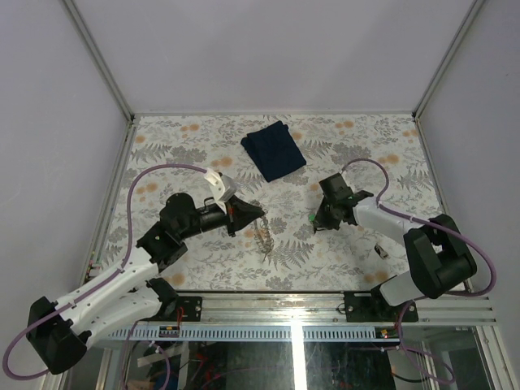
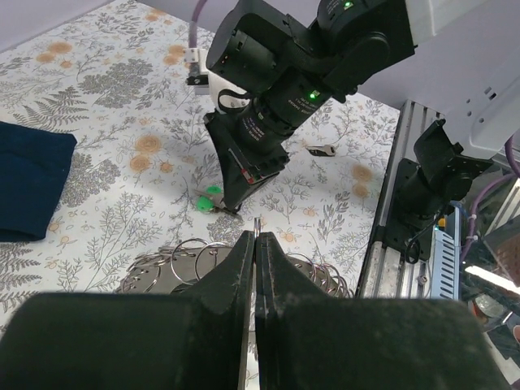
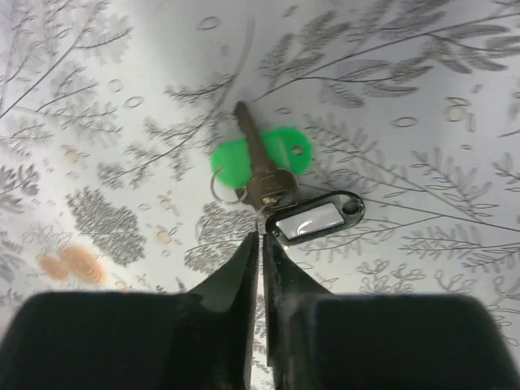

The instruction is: Put the keys on the keyring

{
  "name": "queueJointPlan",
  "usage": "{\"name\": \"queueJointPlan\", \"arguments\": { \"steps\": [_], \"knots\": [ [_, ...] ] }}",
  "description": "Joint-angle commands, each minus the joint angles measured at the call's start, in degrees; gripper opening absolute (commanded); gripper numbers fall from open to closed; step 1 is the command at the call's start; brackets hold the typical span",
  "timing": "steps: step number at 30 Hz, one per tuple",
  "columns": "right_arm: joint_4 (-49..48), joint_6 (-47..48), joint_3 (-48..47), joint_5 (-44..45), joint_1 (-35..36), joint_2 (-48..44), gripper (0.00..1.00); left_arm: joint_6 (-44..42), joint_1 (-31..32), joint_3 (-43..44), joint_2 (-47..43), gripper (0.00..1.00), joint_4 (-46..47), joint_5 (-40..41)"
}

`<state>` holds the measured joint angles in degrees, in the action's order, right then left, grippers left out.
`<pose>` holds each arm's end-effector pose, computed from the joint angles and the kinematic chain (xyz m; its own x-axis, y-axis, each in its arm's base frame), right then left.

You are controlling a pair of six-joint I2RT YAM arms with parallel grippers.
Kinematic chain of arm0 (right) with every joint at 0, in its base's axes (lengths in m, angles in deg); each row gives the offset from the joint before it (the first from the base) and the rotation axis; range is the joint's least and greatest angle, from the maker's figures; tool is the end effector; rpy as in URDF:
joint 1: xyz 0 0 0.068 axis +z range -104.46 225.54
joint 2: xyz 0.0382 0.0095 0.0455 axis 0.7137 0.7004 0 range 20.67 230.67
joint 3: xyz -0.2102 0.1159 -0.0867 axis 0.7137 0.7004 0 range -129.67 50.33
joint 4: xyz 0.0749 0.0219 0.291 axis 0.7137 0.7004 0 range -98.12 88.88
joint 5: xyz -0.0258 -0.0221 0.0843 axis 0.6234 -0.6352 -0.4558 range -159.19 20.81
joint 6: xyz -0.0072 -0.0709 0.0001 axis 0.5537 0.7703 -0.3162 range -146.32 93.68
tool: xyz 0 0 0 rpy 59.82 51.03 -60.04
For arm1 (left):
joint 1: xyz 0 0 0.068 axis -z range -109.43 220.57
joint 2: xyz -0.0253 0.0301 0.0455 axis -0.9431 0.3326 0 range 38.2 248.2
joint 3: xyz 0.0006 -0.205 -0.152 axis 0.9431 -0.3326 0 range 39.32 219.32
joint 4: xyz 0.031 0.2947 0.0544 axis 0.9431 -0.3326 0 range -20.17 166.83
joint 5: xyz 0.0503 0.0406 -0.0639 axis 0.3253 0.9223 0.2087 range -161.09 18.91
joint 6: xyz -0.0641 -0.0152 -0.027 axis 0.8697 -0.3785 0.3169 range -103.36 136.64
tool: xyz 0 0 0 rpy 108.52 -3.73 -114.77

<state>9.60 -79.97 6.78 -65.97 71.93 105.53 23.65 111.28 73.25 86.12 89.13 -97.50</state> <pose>0.2894 0.1399 0.1001 -0.7918 0.5048 -0.3438 0.3710 0.8447 0.3859 0.1913 -0.1989 0.2810 -0.1345 -0.0284 -0.9905 0.9116 0.3884 -0.1349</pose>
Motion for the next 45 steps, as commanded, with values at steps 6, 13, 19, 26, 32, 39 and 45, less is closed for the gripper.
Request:
{"name": "queueJointPlan", "arguments": {
  "steps": [6,13,19,26,32,39,45],
  "knots": [
    [4.7,10.7,-1.8,14.4,1.0,-13.2,0.66,-1.5,-0.2,-2.4,-2.8,0.00,3.5,2.8],
    [17.4,10.9,-0.8,14.1,-14.7,-16.8,0.76,-3.6,-0.2,-3.3,-3.0,0.00,2.3,3.6],
    [21.7,9.8,2.3,8.7,-27.8,-16.5,0.76,-3.7,-0.3,-4.7,-3.7,0.00,2.3,3.1],
    [23.3,9.6,4.5,8.3,-33.3,-14.9,0.76,-4.3,-0.7,-6.5,-5.6,0.00,2.4,3.8],
    [22.5,10.1,5.8,8.6,-35.9,-12.7,0.76,-4.5,-0.8,-6.3,-5.8,0.00,2.0,3.4],
    [22.0,10.6,8.5,-0.6,-36.1,-12.3,0.71,-4.8,-0.9,-6.1,-6.2,0.00,1.6,3.6],
    [20.9,10.9,11.0,-7.0,-36.1,-13.8,0.51,-4.8,-0.9,-5.9,-6.3,0.00,1.4,3.6]
  ]
}}
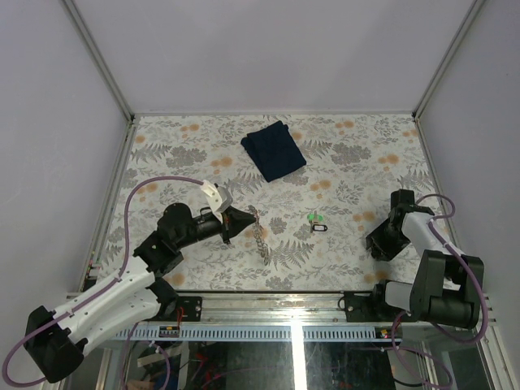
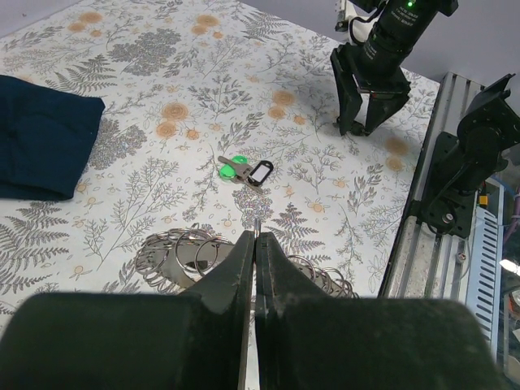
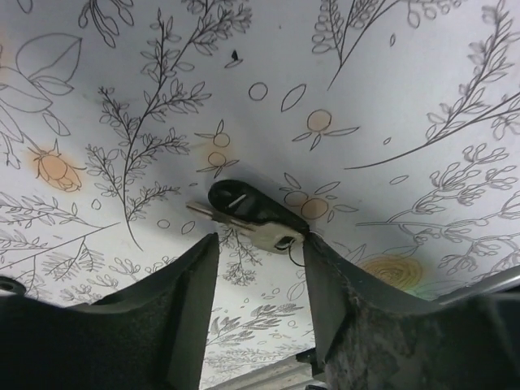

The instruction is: Put the keys on the keyring

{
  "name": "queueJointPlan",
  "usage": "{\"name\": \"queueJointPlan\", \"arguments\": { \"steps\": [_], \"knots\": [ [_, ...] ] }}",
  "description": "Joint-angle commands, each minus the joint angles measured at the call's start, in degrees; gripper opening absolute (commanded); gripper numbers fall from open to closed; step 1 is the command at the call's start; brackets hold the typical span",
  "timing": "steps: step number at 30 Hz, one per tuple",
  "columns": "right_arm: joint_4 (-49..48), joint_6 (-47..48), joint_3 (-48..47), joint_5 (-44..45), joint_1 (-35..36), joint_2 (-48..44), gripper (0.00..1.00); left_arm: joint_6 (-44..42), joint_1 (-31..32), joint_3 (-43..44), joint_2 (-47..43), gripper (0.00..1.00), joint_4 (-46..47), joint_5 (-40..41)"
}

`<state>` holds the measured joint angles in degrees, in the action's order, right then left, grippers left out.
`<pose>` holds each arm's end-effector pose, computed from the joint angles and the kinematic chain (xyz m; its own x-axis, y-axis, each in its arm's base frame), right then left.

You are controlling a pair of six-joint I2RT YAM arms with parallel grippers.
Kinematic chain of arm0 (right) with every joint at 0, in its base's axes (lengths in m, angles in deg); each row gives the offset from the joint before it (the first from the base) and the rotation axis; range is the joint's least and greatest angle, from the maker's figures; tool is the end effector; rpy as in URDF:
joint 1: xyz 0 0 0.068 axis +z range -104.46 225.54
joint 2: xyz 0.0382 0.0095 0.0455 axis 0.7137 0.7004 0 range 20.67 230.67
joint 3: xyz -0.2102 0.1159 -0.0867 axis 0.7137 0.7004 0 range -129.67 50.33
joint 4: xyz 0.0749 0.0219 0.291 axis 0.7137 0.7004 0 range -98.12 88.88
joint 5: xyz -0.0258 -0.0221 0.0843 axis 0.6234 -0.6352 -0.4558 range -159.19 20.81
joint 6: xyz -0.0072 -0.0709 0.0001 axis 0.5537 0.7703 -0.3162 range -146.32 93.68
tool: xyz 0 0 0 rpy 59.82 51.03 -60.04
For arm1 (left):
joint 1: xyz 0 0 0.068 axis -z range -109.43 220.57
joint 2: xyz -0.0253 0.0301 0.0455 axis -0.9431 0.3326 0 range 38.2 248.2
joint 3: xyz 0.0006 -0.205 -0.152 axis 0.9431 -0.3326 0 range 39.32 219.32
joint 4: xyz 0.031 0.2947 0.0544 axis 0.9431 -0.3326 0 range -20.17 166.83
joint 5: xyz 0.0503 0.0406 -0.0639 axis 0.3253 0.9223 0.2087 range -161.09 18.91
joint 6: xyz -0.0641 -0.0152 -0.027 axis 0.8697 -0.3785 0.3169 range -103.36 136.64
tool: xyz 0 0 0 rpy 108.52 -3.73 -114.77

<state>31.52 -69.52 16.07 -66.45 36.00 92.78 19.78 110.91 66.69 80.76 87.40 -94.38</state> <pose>0.2330 -0.0420 0.0891 -0.5815 0.7911 -0.1898 0.7872 0.6060 0.1142 0.1825 -0.1854 0.2521 -0.1102 0.0277 -0.9935 0.8903 0.4472 -0.0863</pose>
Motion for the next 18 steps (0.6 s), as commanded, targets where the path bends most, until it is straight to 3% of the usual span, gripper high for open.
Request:
{"name": "queueJointPlan", "arguments": {
  "steps": [1,3,6,13,18],
  "knots": [
    [-1.6,0.4,2.1,-6.9,-0.2,-1.3,0.47,-0.9,-0.6,0.7,-0.7,0.00,3.2,0.3],
    [-2.7,0.6,2.7,-7.7,-0.2,-1.0,0.38,-0.8,-0.6,0.8,-0.4,0.00,3.3,0.0],
    [-3.9,0.6,3.3,-8.6,-0.2,-0.2,0.34,-0.8,-0.6,1.2,0.3,0.00,3.2,-0.6],
    [-6.0,1.8,3.8,-10.1,-0.2,-0.5,0.02,-1.1,-0.6,2.1,1.4,0.00,3.1,-0.9],
    [-7.8,1.6,3.0,-13.8,2.2,-0.1,0.00,-1.6,-0.7,3.2,2.2,0.00,2.4,-1.1]
  ]
}}
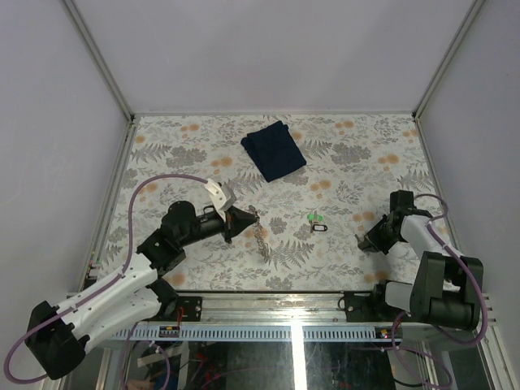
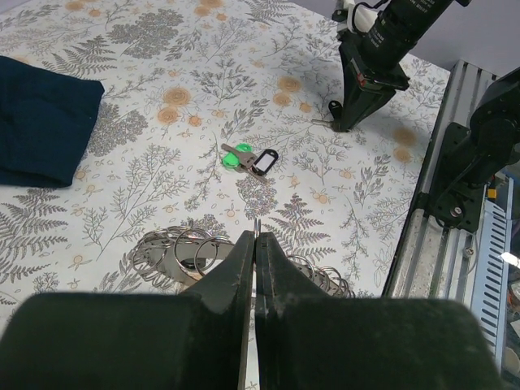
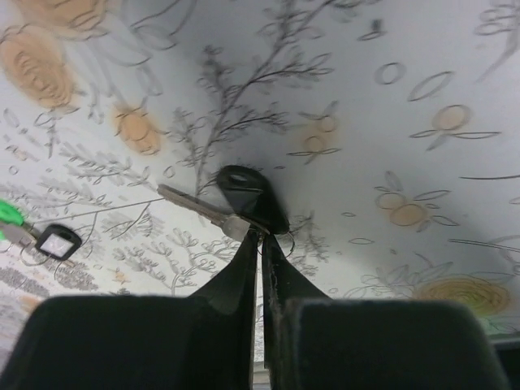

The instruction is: Put the keys on the keyring

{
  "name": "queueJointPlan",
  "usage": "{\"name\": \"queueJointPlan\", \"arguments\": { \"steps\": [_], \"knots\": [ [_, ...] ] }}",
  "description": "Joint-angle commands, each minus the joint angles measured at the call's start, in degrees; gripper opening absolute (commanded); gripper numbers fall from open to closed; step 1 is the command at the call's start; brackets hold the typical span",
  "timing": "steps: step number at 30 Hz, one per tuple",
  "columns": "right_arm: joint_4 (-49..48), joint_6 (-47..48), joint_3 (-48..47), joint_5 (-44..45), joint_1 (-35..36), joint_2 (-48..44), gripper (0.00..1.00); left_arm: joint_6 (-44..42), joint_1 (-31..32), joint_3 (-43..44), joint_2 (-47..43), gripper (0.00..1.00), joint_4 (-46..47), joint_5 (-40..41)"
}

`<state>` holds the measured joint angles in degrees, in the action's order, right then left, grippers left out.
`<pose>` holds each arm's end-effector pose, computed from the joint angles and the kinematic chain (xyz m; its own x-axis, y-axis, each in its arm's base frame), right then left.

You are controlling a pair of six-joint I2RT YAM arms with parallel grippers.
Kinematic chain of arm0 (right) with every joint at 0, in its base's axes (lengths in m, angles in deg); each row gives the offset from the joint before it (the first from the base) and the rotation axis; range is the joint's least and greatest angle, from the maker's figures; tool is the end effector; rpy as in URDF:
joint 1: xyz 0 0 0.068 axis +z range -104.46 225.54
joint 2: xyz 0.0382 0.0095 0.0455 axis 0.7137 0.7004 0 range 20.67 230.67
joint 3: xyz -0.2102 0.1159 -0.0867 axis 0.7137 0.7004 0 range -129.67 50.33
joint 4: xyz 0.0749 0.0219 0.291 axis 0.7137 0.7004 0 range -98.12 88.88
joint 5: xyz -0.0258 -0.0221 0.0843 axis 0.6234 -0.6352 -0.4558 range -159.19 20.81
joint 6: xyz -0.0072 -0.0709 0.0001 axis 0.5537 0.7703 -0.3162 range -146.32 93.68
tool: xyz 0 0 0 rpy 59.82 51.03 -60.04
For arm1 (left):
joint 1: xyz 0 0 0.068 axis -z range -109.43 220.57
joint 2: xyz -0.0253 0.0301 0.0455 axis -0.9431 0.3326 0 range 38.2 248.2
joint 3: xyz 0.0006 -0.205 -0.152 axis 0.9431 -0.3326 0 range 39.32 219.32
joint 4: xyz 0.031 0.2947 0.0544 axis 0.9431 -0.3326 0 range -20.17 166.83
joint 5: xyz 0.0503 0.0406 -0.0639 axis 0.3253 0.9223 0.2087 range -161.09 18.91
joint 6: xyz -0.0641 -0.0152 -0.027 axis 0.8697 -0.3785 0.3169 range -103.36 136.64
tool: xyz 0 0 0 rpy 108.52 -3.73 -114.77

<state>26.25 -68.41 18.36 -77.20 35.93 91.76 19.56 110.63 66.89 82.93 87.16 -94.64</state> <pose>0.2365 -0.0317 0.0847 -0.6169 0.7777 -0.1213 0.7274 0.6222 0.2896 0.1871 -0.1879 0.2439 -0.1363 0.0537 -0.9892 0.8878 0.4497 -0.0979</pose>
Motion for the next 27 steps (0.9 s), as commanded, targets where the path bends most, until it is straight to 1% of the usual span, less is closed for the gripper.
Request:
{"name": "queueJointPlan", "arguments": {
  "steps": [1,4,9,11,12,14,16,18,19,22,27],
  "knots": [
    [-2.8,-0.1,0.4,-3.3,3.7,1.1,0.00,-1.6,-0.4,3.3,0.2,0.00,2.3,-0.8],
    [-4.6,-3.3,-0.8,-3.8,10.7,1.9,0.00,-2.0,-0.4,3.9,0.1,0.00,1.3,-0.1],
    [-11.0,-9.6,-4.4,-5.1,22.1,4.3,0.00,-2.6,-0.6,4.7,-0.8,0.00,-0.8,1.3],
    [-13.8,-10.6,-7.0,-6.4,25.9,6.0,0.00,-2.5,-0.7,4.9,-1.2,0.00,-1.1,1.6],
    [-15.2,-9.9,-8.2,-7.1,27.5,6.7,0.03,-2.4,-0.7,5.0,-1.3,0.00,-1.4,1.6],
    [-18.7,-7.0,-10.6,-8.7,29.0,6.9,0.24,-2.5,-0.8,5.6,-1.4,0.00,-2.1,1.4],
    [-22.4,-3.5,-11.1,-10.0,29.2,4.7,0.40,-2.5,-0.8,6.3,-1.5,0.00,-2.6,1.1],
    [-25.5,1.3,-11.5,-10.6,29.3,1.6,0.52,-2.4,-0.8,6.7,-1.8,0.00,-2.7,1.0],
    [-26.5,4.0,-11.6,-10.7,29.3,-0.5,0.56,-2.2,-0.8,6.9,-2.0,0.00,-2.5,0.7],
    [-29.5,11.1,-11.3,-12.7,29.3,-4.7,0.60,-1.7,-0.9,7.3,-1.8,0.00,-0.9,-1.2],
    [-35.9,18.3,-9.2,-23.6,29.2,-10.9,0.60,0.2,-0.9,8.7,-0.3,0.00,3.3,-7.9]
  ]
}}
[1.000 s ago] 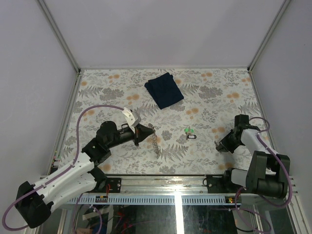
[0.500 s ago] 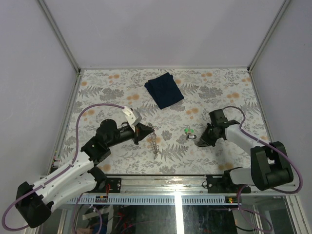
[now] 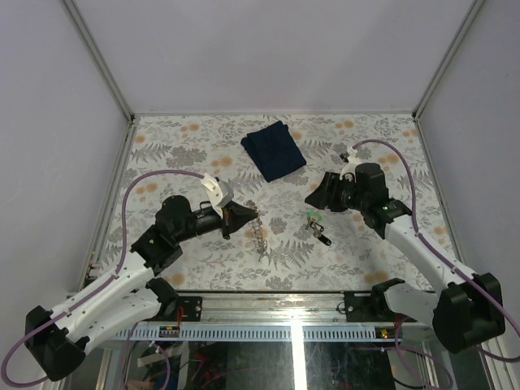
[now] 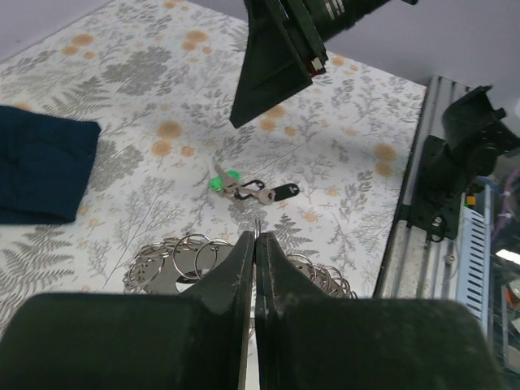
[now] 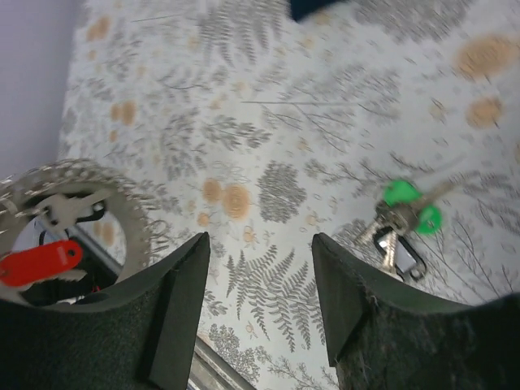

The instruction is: Put the keys on the keyring

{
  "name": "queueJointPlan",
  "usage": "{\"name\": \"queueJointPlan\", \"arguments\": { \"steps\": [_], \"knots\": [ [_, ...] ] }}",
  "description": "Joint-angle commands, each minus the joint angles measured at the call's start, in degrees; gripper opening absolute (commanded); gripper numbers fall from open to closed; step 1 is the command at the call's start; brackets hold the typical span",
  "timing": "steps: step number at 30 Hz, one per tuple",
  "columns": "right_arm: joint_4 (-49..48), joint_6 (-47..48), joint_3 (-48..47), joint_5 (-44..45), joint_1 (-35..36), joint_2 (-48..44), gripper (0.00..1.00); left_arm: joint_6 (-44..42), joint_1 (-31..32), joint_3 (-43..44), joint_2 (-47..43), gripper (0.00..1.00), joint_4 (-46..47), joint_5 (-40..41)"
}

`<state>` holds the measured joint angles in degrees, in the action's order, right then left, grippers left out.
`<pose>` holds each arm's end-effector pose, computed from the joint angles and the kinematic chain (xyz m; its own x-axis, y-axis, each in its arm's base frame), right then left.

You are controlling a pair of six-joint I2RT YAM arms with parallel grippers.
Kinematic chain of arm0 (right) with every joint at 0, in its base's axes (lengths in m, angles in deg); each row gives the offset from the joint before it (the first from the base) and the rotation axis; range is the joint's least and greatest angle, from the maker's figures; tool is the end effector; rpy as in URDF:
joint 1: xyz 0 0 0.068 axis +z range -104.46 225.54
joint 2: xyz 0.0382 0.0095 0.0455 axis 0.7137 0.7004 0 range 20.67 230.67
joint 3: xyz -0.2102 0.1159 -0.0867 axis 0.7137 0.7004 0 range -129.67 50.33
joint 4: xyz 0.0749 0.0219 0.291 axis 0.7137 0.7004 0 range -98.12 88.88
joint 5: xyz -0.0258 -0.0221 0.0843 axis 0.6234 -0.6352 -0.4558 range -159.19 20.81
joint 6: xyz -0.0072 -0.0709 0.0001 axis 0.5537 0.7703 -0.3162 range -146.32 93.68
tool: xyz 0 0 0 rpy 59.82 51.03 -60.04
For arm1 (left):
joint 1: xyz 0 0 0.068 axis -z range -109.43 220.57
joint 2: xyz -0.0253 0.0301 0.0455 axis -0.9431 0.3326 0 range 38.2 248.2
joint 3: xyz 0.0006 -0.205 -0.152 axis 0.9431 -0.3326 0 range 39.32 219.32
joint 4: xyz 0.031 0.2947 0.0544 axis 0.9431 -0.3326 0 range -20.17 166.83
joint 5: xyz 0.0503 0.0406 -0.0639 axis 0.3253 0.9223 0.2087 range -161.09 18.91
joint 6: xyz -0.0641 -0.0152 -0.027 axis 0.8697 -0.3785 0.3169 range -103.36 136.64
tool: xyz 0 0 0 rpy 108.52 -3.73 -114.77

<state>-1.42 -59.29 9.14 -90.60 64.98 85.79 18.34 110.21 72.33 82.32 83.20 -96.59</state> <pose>0.2890 0.1247 0.2092 -0.7329 0.2786 -0.6207 -0.2470 0.7411 0.6243 0.1866 -0.1873 0.2776 -0.0904 0.0402 -0.9951 0.9039 0.4228 -0.0650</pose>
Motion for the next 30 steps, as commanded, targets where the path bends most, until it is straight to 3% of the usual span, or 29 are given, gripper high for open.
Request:
{"name": "queueJointPlan", "arguments": {
  "steps": [1,5,10,15,19,23,30],
  "knots": [
    [-10.8,9.6,0.6,-12.7,0.2,-6.1,0.60,1.8,-0.4,3.7,0.7,0.00,7.9,-7.3],
    [-18.1,9.1,2.4,-21.6,0.2,-10.6,0.60,1.9,-0.4,5.4,2.1,0.00,9.3,-11.6],
    [-26.8,6.3,6.0,-20.2,0.2,-17.0,0.58,0.2,-0.4,7.3,2.9,0.00,9.3,-15.6],
    [-31.5,10.9,9.5,-18.0,0.2,-22.3,0.55,-1.7,-0.4,7.6,2.9,0.00,10.4,-18.4],
    [-41.8,12.6,12.6,-24.7,0.8,-24.4,0.50,-2.8,-0.4,7.6,3.2,0.00,10.6,-19.3],
    [-43.3,18.5,11.9,-28.6,5.3,-24.8,0.46,-3.1,-0.4,7.8,3.5,0.00,10.4,-20.1],
    [-43.5,25.6,7.1,-27.9,14.8,-20.0,0.41,-2.9,-0.4,8.3,3.9,0.00,9.6,-21.6]
  ]
}}
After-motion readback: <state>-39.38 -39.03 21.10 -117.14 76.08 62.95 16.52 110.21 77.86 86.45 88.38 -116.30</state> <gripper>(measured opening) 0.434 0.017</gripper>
